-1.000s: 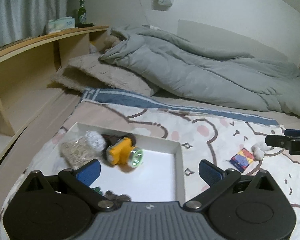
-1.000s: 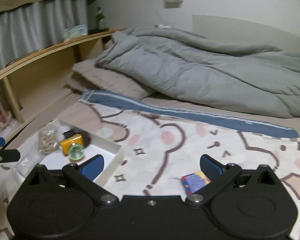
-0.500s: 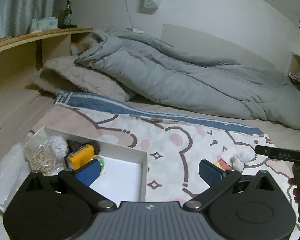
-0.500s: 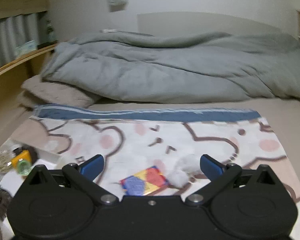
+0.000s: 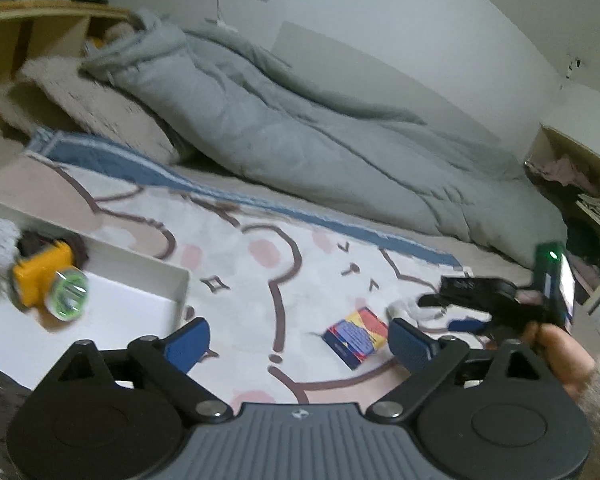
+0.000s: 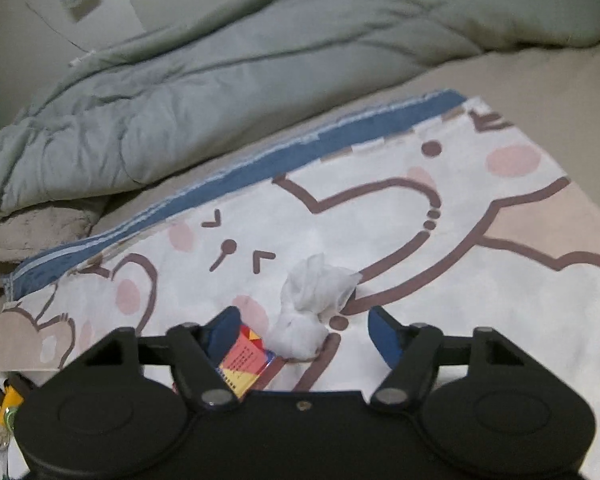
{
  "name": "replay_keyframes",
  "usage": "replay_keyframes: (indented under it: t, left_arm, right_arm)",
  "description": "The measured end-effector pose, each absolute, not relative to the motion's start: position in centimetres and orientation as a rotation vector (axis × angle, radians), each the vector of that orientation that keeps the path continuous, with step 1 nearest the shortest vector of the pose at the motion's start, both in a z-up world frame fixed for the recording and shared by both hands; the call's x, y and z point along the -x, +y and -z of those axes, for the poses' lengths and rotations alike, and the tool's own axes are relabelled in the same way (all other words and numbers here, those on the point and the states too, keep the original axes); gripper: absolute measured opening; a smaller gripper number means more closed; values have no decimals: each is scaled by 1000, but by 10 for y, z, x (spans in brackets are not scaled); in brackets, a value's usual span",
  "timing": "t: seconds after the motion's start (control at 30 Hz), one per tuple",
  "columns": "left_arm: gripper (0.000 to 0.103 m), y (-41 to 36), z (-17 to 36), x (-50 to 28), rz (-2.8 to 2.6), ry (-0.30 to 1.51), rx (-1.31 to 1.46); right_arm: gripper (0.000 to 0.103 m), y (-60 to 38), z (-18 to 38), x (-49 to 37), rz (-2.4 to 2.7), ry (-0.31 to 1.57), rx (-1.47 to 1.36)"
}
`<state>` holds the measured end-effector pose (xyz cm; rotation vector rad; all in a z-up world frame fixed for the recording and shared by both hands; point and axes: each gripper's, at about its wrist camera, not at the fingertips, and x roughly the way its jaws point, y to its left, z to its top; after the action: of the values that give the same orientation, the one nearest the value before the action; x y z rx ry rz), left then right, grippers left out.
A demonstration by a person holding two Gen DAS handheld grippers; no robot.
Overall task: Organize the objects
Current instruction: 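Grasp the white tissue with the right tool while left tool approaches the card box, then grasp the colourful card box with the left tool while right tool holds the tissue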
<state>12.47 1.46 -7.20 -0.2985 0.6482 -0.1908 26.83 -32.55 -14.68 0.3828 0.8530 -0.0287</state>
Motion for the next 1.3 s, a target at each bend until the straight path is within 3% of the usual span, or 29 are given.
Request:
replay_keyframes:
  t: [0.1,0.37,0.53,1.2,1.3]
  left_arm:
    - [88,10,82,-133,219,672,299]
    - [78,9,107,-149,290,746,353]
    - [75,11,118,-157,304,781,396]
    - [77,-13,161,-194,168,862,249]
    - [88,-19,163,-203,154,883,249]
  right_arm:
    - [65,-323,159,-287,20,886,-388]
    - [30,-303,188,-318,-123,940,-177]
    - [28,-285,197,-308,-297,889,32]
    - [28,-224,190,-227,-710,974,51]
    - [28,-224,187,-213,-718,987,77]
